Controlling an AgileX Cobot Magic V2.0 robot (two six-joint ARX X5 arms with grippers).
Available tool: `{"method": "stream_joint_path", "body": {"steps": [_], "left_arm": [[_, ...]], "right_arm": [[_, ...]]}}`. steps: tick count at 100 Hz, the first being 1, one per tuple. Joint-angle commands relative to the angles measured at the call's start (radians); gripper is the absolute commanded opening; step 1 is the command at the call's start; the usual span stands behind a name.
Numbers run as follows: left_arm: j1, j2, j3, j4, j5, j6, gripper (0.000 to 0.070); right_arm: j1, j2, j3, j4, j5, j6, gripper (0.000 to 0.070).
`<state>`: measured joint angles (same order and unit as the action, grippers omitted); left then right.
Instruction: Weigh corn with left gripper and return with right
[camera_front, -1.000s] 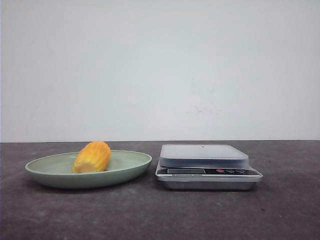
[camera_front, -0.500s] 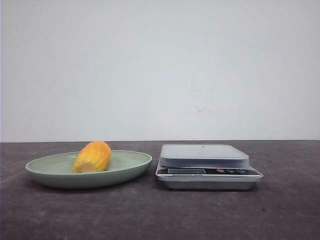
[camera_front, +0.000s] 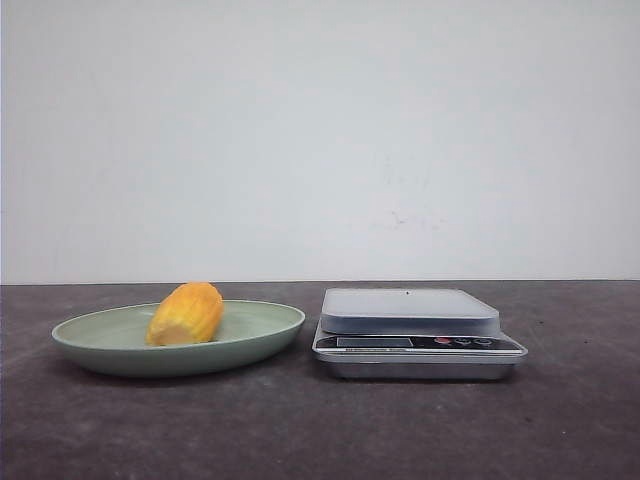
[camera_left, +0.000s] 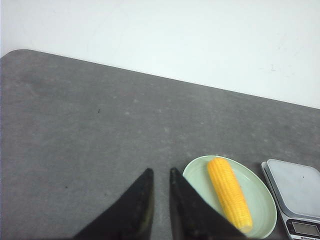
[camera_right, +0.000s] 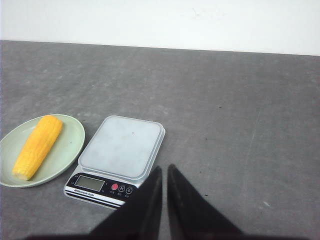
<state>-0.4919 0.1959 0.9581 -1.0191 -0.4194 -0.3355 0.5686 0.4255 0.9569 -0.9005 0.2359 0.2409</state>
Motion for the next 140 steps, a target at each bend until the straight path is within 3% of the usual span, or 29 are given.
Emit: {"method": "stream_joint_path", "body": {"steps": [1, 51, 71, 82, 95, 103, 140], "left_arm": [[-0.004, -0.001, 0.008, 0.011, 0.001, 0.003, 0.0026], [-0.002, -0.003, 0.008, 0.012, 0.001, 0.003, 0.0026], [0.125, -0.024, -0.026, 0.058, -0.002, 0.012, 0.0026], [0.240, -0.049, -0.113, 0.185, 0.018, 0.074, 0.0026], [0.366, -0.120, -0.282, 0.400, 0.161, 0.169, 0.0027], [0.407, -0.166, -0.401, 0.527, 0.206, 0.196, 0.0026], [0.463, -0.193, -0.835, 0.993, 0.319, 0.209, 0.0027]], "right_arm": [[0.006, 0.002, 0.013, 0.010, 0.000, 0.013, 0.0012], [0.006, 0.002, 0.013, 0.010, 0.000, 0.013, 0.0012], [0.006, 0.002, 0.013, 0.011, 0.000, 0.013, 0.0012], [0.006, 0.002, 0.013, 0.010, 0.000, 0.013, 0.0012], [0.006, 0.002, 0.013, 0.010, 0.000, 0.013, 0.0012], [0.006, 0.002, 0.013, 0.010, 0.000, 0.013, 0.0012], [0.006, 0.002, 0.013, 0.010, 0.000, 0.013, 0.0012]]}}
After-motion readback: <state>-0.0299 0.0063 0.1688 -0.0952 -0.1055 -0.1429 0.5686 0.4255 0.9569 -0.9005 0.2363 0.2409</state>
